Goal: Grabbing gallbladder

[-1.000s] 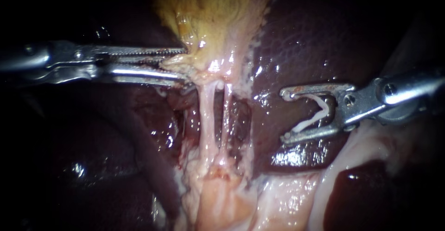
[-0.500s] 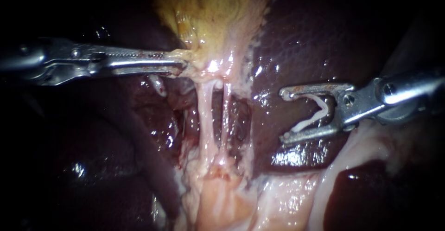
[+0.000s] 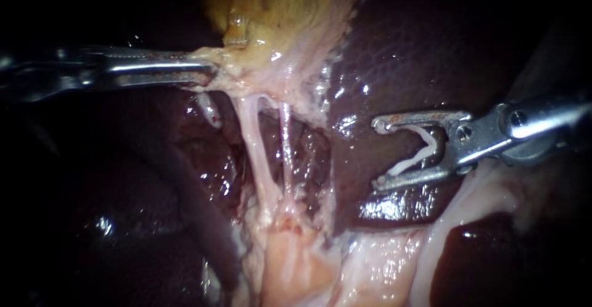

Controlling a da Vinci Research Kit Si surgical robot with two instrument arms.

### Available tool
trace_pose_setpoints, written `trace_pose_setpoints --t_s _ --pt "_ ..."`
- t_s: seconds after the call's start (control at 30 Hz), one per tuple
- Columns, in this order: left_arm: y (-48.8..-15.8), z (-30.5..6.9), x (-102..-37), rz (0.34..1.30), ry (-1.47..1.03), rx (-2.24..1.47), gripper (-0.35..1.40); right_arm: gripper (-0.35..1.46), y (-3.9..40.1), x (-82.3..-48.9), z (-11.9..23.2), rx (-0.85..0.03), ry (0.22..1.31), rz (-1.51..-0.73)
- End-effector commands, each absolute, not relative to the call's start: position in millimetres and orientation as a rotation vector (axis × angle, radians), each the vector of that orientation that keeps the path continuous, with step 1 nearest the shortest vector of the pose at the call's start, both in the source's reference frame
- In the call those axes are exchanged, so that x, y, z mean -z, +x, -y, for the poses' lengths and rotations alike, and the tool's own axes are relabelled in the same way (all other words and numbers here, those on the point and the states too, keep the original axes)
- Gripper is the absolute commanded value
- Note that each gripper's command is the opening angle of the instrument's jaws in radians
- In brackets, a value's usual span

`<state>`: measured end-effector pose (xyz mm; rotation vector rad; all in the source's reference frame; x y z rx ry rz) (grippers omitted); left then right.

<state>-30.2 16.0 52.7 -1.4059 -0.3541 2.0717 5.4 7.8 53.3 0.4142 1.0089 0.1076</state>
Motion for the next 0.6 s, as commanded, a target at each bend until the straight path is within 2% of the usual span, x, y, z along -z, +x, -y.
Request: trace_pose_setpoints --t_s 0.03,0.6 --pt "-29.9 -16.3 -52.1 0.349 -1.413 -2.062 -0.35 0.49 5.4 -53.3 -7.8 -0.108 0.414 -1.009" --pt "-29.3 -16.5 -50.9 0.340 -1.418 -2.047 -0.35 0.49 5.3 -53.3 -7.8 -0.107 0.414 -1.009"
